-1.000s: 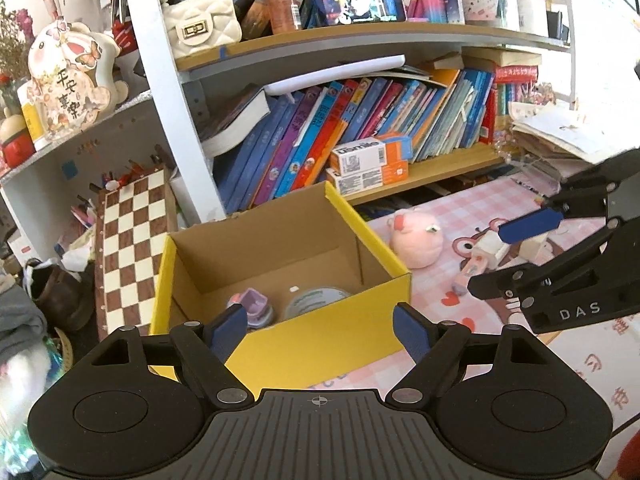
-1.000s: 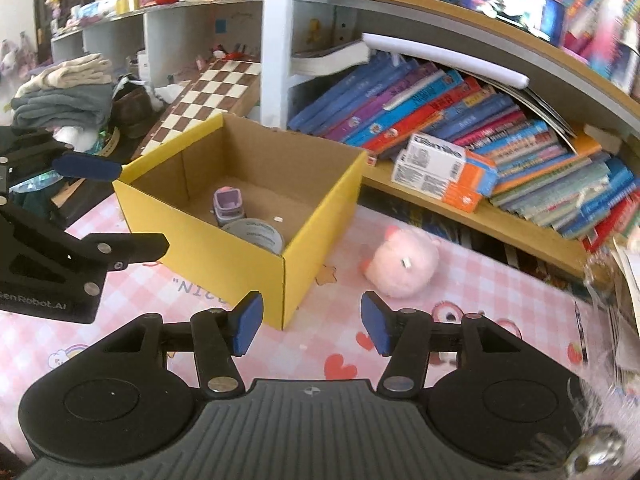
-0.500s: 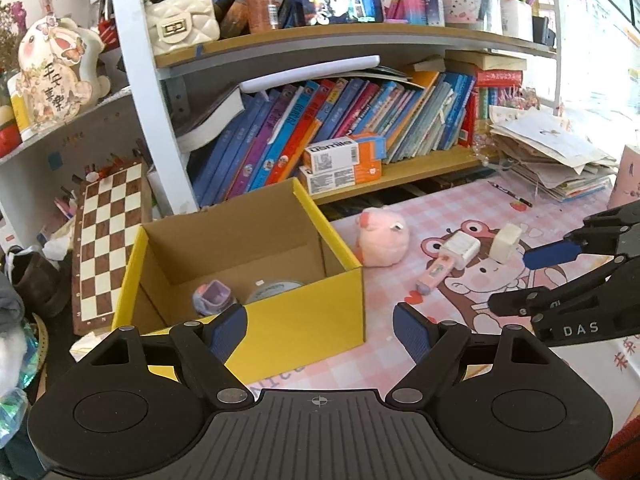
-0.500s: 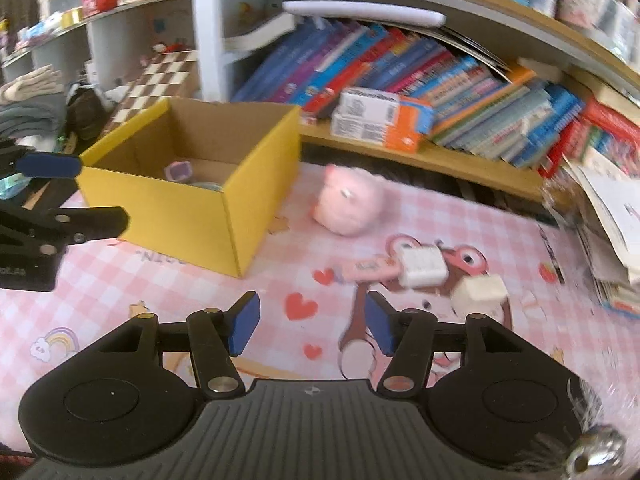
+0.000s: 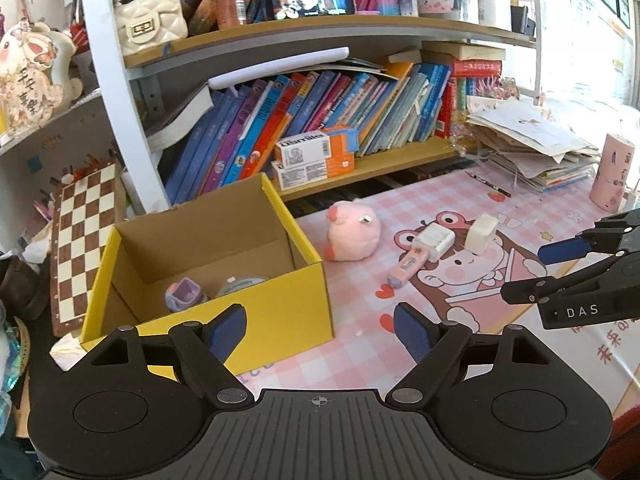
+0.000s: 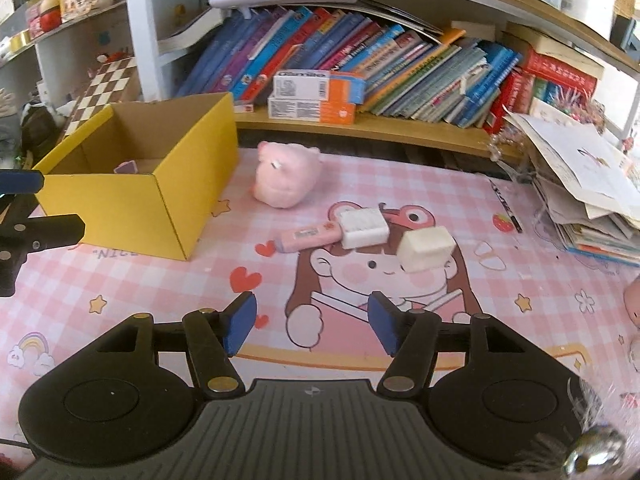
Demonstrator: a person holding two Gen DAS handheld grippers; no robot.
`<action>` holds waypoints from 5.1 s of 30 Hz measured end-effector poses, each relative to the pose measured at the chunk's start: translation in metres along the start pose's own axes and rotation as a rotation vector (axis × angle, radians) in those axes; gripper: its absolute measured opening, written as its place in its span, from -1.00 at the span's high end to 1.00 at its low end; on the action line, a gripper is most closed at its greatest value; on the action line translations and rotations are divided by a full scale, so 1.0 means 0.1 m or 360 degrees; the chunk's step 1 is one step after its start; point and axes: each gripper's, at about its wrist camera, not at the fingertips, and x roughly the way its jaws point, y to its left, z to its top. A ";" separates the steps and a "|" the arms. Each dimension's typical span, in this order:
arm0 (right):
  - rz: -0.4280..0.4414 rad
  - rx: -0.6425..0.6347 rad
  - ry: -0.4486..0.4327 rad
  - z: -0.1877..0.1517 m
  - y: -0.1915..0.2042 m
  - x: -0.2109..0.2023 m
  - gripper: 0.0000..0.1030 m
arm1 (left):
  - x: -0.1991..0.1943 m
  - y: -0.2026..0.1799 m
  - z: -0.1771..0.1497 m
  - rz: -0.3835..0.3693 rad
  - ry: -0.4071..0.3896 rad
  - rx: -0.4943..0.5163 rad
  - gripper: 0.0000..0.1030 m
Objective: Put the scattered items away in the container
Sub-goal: 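Move both tools from the box toward the pink highlighter and white erasers, then lower the left tool toward the pink highlighter while the right tool approaches a white eraser, then close the left gripper on the pink highlighter while the right gripper grasps the white eraser, then lift the highlighter and eraser and carry both toward the yellow box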
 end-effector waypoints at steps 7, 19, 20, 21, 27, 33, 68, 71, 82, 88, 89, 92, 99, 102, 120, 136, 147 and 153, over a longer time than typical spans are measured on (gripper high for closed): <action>-0.0035 0.0048 -0.0007 -0.01 -0.11 0.01 -0.26 | 0.09 -0.13 0.04 -0.0034 0.0020 0.0066 -0.62; -0.0065 0.0112 0.0013 -0.03 -0.30 0.07 -0.33 | 0.28 -0.34 0.13 -0.0099 0.0050 0.0163 -0.64; -0.0069 0.0117 0.0015 -0.03 -0.31 0.08 -0.34 | 0.30 -0.36 0.14 -0.0105 0.0055 0.0166 -0.64; -0.0073 0.0121 0.0017 -0.03 -0.33 0.09 -0.35 | 0.31 -0.37 0.14 -0.0111 0.0060 0.0170 -0.65; -0.0098 0.0147 0.0028 -0.03 -0.42 0.15 -0.35 | 0.42 -0.45 0.17 -0.0131 0.0082 0.0189 -0.65; -0.0121 0.0169 0.0038 -0.04 -0.51 0.20 -0.39 | 0.53 -0.52 0.20 -0.0151 0.0105 0.0203 -0.77; -0.0188 0.0291 0.0143 -0.06 -0.90 0.65 -0.76 | 1.23 -0.83 0.38 -0.0223 0.0231 0.0215 -0.92; -0.0195 0.0293 0.0145 -0.05 -0.94 0.69 -0.76 | 1.30 -0.85 0.39 -0.0219 0.0236 0.0197 -0.92; -0.0209 0.0305 0.0161 0.02 -1.08 0.88 -0.76 | 1.57 -0.94 0.36 -0.0196 0.0299 0.0191 -0.92; -0.0211 0.0320 0.0181 0.05 -1.14 0.99 -0.76 | 1.68 -0.92 0.34 -0.0190 0.0313 0.0162 -0.92; -0.0212 0.0320 0.0183 0.05 -1.15 1.01 -0.76 | 1.70 -0.91 0.34 -0.0188 0.0311 0.0154 -0.92; -0.0215 0.0317 0.0184 0.07 -1.16 1.05 -0.76 | 1.76 -0.91 0.34 -0.0191 0.0316 0.0126 -0.92; -0.0213 0.0310 0.0179 0.12 -1.20 1.18 -0.76 | 1.91 -0.90 0.32 -0.0154 0.0286 0.0084 -0.84; -0.0211 0.0309 0.0179 0.15 -1.21 1.24 -0.75 | 1.98 -0.89 0.33 -0.0170 0.0294 0.0073 -0.61; -0.0193 0.0272 0.0177 0.24 -1.27 1.51 -0.61 | 2.30 -0.89 0.32 -0.0192 0.0343 0.0043 -0.27; -0.0144 0.0243 0.0153 0.31 -1.25 1.61 -0.28 | 2.30 -0.87 0.34 -0.0287 0.0333 0.0046 0.32; -0.0147 0.0245 0.0156 0.29 -1.19 1.50 0.06 | 2.19 -0.85 0.35 -0.0351 0.0356 0.0037 0.57; -0.0170 0.0270 0.0146 0.25 -1.20 1.35 0.07 | 2.01 -0.84 0.39 -0.0365 0.0316 0.0046 0.57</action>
